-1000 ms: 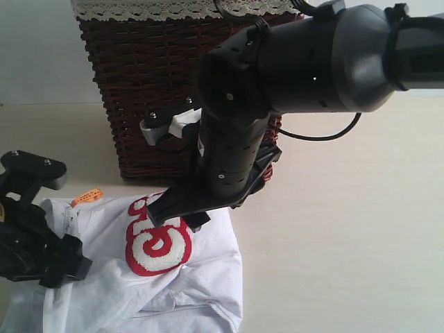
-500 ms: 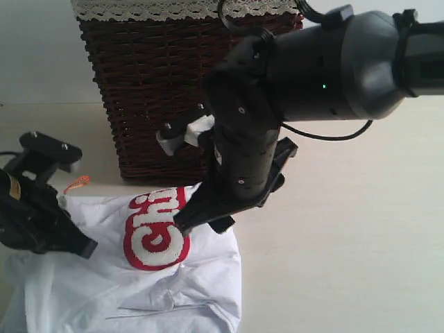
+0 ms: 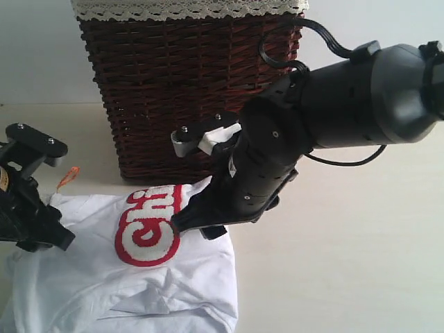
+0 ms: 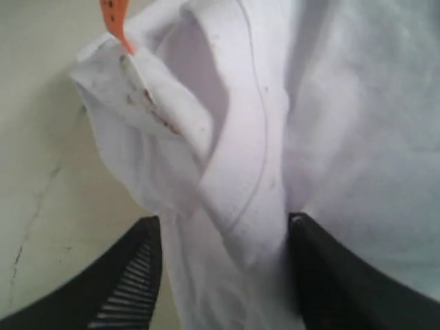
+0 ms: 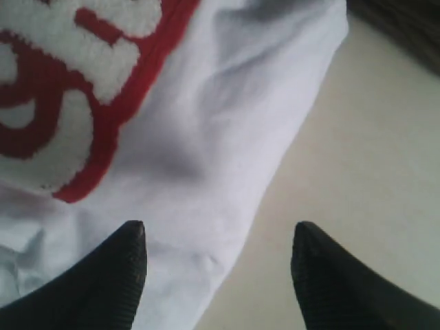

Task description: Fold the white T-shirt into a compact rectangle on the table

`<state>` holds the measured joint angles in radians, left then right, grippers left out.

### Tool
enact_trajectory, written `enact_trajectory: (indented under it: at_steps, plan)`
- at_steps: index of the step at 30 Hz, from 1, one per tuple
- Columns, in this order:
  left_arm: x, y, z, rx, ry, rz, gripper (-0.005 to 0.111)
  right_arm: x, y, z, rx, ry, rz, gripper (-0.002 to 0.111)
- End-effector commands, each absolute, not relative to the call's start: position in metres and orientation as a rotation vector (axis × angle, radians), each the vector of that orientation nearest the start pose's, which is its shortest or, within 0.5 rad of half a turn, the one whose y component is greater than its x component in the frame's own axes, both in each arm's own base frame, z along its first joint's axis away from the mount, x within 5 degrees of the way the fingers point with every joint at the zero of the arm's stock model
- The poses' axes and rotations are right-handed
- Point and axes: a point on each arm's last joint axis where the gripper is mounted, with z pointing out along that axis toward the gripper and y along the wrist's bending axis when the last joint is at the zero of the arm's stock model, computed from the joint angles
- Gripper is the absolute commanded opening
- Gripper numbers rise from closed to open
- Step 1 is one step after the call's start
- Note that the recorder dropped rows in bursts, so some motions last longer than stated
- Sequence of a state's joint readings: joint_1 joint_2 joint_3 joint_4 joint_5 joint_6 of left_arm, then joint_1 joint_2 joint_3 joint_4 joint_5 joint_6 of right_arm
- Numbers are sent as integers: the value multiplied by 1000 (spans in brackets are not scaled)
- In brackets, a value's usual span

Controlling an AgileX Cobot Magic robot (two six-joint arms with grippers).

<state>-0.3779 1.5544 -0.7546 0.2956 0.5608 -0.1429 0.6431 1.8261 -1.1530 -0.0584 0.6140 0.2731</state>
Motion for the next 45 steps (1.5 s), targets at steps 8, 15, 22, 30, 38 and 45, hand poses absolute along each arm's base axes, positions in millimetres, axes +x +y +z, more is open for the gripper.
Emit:
enact_trajectory:
  at_steps: [8,15,22,30,38,45]
  plan:
    - [250,-111,184,496,2674,-299,0,302,241,147,-511,2678,478,10]
    - [258,-102,143,593,2823,-175,7,300,239,120,-561,2774,422,0]
    - [270,-71,126,451,2891,-102,41,298,233,93,-551,2876,301,0]
    - [273,-76,116,367,2900,-164,51,302,214,77,-495,2990,208,0]
    - [264,-114,114,506,2856,-292,51,303,170,75,-500,3157,-61,0]
    - [257,-147,116,630,2736,-307,51,289,144,78,-425,3202,-123,0]
